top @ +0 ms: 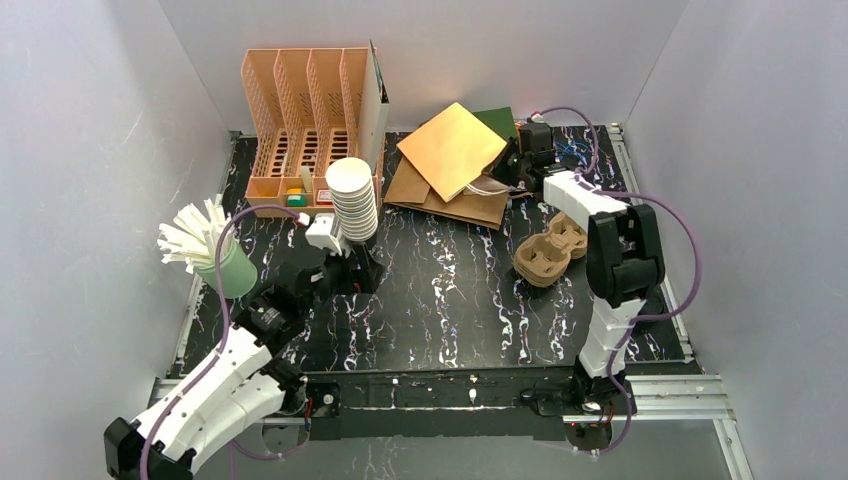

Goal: Pack the takeout coffee

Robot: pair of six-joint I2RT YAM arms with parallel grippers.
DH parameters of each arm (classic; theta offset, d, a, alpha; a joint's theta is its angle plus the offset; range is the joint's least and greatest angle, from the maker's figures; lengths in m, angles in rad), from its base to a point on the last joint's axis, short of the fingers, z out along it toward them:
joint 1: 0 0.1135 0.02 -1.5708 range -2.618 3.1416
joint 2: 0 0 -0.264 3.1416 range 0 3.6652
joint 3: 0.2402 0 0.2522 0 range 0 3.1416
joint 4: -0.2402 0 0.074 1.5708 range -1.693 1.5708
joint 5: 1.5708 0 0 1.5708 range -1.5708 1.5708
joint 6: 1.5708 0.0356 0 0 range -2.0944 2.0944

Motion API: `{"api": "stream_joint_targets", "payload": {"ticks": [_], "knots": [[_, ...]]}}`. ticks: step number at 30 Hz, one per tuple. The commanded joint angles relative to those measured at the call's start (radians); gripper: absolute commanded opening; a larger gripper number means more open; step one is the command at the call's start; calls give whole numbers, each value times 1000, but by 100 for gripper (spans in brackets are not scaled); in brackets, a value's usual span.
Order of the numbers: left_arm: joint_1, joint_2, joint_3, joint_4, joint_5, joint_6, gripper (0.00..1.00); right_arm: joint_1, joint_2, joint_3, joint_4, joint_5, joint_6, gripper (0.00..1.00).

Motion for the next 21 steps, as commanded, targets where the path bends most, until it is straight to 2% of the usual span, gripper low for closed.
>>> {"api": "stream_joint_targets", "payload": {"ticks": [1, 7, 12, 17, 20, 21], "knots": [[-36, -7, 123, -49, 33, 75, 94, 17, -193, 17, -46, 3, -89, 1], [-119, 118, 307, -90, 36, 145, 94, 46, -345, 10, -195, -51, -134, 1], [-164, 241, 524, -115, 51, 215, 90, 73, -463, -15, -323, -120, -152, 1], [-196, 402, 693, -114, 209, 274, 82, 123, -576, -26, -442, -165, -181, 1], [-239, 498, 763, -115, 231, 328, 81, 135, -632, -19, -531, -163, -202, 2], [-256, 529, 779, -116, 226, 349, 81, 136, -651, -26, -548, -154, -208, 9]]}}
